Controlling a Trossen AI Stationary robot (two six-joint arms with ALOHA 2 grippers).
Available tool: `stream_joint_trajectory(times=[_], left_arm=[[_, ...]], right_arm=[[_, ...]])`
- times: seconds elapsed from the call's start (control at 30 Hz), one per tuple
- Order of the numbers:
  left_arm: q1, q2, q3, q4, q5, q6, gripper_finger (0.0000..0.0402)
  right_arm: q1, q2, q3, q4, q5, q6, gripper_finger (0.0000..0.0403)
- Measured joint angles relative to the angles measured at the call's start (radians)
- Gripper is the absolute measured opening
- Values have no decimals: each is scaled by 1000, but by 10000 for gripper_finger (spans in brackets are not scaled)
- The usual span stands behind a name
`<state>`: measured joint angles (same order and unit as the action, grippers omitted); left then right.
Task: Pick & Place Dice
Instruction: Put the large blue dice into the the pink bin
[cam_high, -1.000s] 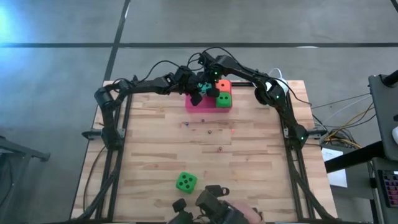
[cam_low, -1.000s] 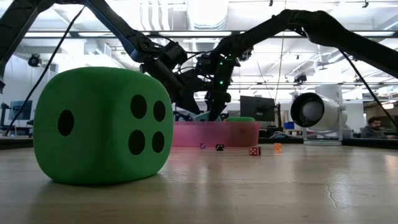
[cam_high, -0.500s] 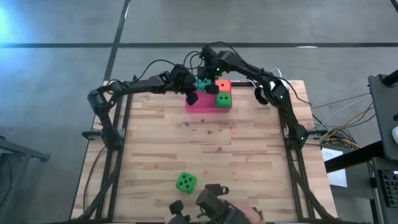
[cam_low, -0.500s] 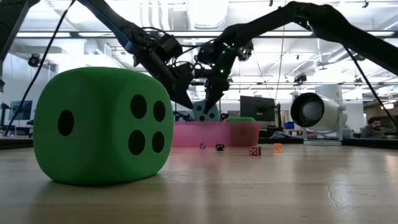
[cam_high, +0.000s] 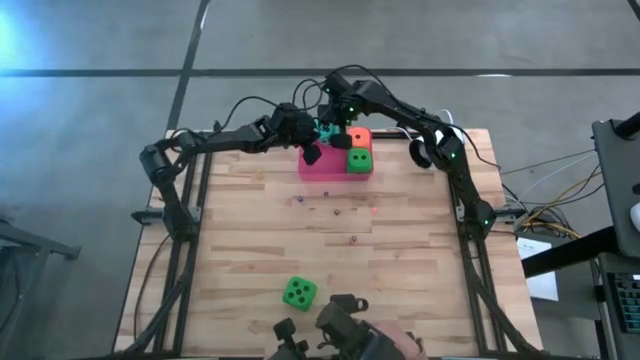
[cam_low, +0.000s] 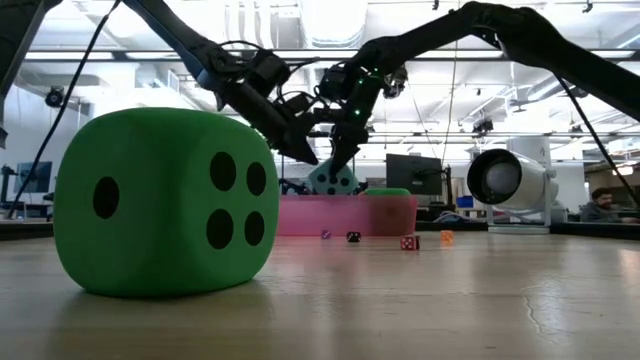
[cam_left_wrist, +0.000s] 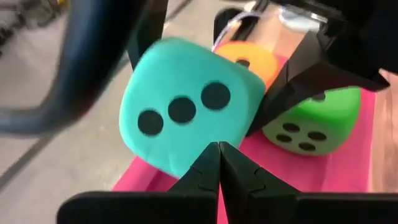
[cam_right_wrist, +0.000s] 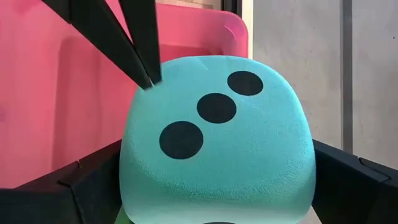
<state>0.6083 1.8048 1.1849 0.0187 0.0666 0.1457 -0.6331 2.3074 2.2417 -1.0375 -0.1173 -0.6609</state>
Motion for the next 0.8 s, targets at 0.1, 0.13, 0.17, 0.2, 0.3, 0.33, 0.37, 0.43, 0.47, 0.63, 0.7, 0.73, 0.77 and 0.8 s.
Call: stream_joint_trajectory(times=[0.1,0.13,0.17,0.2,0.3,0.33,0.37,0.43,0.47,0.63,0.7,0.73,0.77,0.8], left_arm=[[0,-1,-51,102,0,-2,8],[1,-1,-64,128,0,-11,8],[2,-2,-76,149,0,-15,8],[2,-2,-87,166,0,-16,8],[2,-3,-105,173,0,-23,8],[2,-3,-108,172,0,-23,8],[2,-3,-111,172,0,-24,8],[2,-3,-112,162,0,-37,8],[2,-3,-112,154,0,-40,8],[2,-1,-112,100,1,-62,8],[2,-1,-112,85,1,-65,8],[2,-4,-112,86,4,-65,8],[2,-10,-114,91,4,-66,8],[2,-21,-114,96,5,-66,8]], right_arm=[[0,0,-1,0,0,-1,400],[0,1,-1,-1,0,-3,400],[0,1,-2,-1,0,-4,400],[0,1,-2,-1,-3,-4,400],[0,1,-2,-2,-47,-9,400],[0,1,-2,-3,-63,-12,400],[0,0,-2,-3,-71,-13,400],[0,-3,-3,-3,-71,-13,400],[0,-6,-3,-3,-72,-13,400],[0,-11,-3,0,-75,-13,400],[0,-11,-3,0,-75,-13,400],[0,-11,-3,0,-75,-13,400],[0,-12,-3,0,-75,-13,400],[0,-12,-3,1,-75,-13,400]])
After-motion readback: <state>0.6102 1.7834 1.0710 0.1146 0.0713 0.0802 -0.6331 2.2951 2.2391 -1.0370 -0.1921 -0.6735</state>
